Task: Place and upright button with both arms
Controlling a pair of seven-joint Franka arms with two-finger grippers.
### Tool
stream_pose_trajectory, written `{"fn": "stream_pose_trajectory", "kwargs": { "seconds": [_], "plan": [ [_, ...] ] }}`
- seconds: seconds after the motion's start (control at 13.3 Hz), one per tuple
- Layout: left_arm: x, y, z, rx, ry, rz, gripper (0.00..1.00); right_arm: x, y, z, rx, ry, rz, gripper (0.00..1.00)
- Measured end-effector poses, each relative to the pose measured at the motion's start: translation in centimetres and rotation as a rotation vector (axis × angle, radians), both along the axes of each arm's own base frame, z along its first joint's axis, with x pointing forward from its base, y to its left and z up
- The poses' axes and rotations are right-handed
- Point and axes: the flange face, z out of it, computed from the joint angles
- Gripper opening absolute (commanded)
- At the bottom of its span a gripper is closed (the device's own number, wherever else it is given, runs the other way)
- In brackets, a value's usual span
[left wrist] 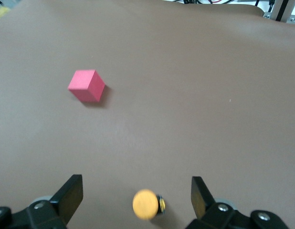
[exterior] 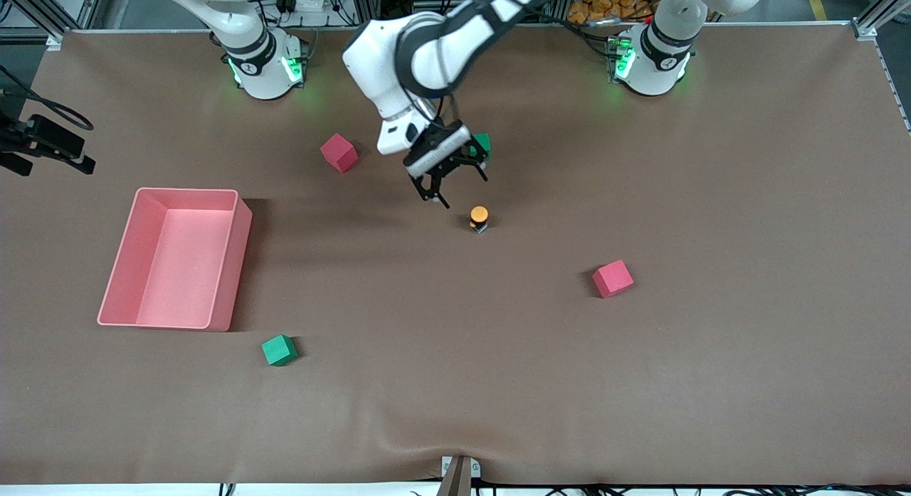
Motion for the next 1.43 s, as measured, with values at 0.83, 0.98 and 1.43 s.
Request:
{"fn": "stream_pose_trajectory", "kwargs": {
  "seconds": [0.83,0.98,1.43],
  "plan": [
    [17.5,17.6,9.8,-0.191,0.240,-0.126,1.00,-1.0,-3.2,-0.4,0.005,0.068,-0.056,1.00],
    [19.2,21.1,12.1,-0.272,0.294,-0.167,1.00,-1.1,-3.4,0.0,0.004,0.058,-0.059,1.00],
    [21.6,30.7,18.8,-0.445,0.346,-0.266,1.00,-1.1,-3.3,0.1,0.004,0.056,-0.057,1.00]
  ]
}}
